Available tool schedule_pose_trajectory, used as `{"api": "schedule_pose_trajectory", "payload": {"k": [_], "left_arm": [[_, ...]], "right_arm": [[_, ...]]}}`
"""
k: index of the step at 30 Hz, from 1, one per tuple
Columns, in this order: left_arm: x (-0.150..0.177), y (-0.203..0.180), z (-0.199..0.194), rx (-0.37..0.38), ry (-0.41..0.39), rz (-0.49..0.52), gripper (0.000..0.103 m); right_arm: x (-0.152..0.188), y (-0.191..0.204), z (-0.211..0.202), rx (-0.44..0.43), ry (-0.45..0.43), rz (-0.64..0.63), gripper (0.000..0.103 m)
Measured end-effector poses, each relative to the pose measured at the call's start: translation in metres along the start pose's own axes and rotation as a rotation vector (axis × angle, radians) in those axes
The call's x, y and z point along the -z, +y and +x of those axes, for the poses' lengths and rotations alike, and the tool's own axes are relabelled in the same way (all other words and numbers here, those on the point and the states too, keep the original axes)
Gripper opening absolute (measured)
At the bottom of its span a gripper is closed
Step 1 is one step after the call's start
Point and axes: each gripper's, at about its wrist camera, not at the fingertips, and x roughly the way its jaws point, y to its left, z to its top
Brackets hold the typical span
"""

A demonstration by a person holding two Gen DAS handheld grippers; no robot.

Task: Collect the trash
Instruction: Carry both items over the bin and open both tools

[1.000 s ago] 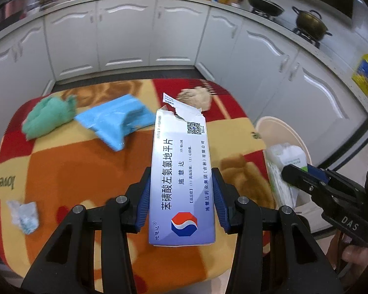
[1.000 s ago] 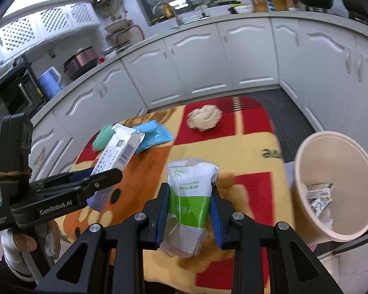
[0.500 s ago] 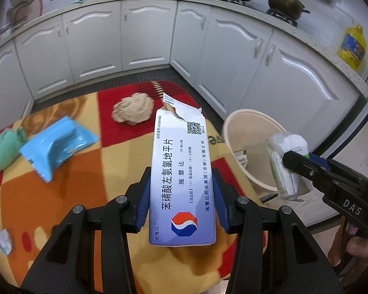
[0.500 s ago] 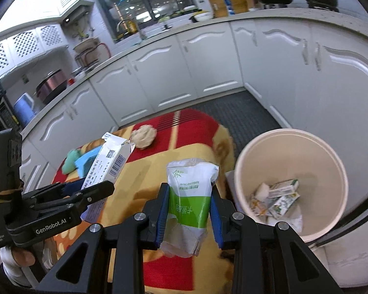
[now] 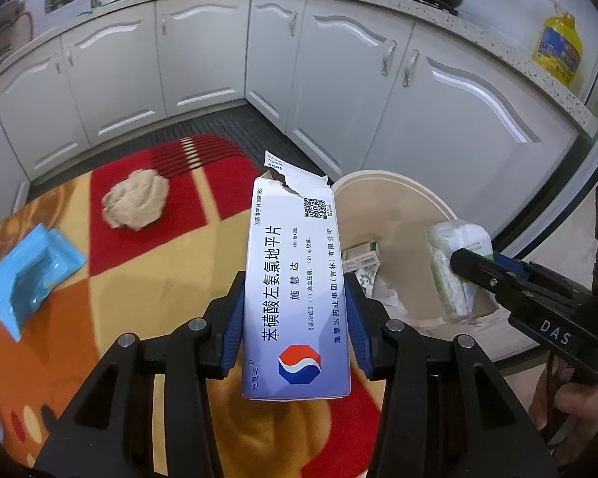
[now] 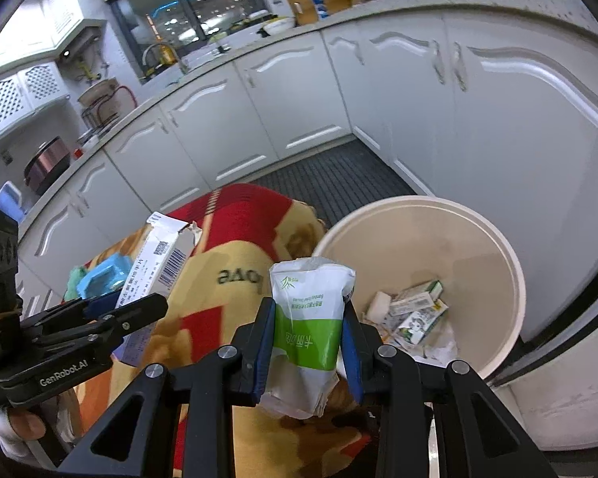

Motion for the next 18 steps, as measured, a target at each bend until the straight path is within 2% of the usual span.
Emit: {"api": "schedule_pose_trajectory", "payload": {"k": [9, 18], "left_arm": [[-0.018, -0.028, 0.031, 0.027, 0.024, 0.045, 0.044], [-0.033, -0.044, 0.066, 0.127, 0.055, 0.026, 0.044]], "right_arm": [[-0.005, -0.028, 0.011, 0.045, 0.020, 0.037, 0.030], [-0.014, -0.052, 0.029, 0.094, 0.036, 0.056, 0.030]]}}
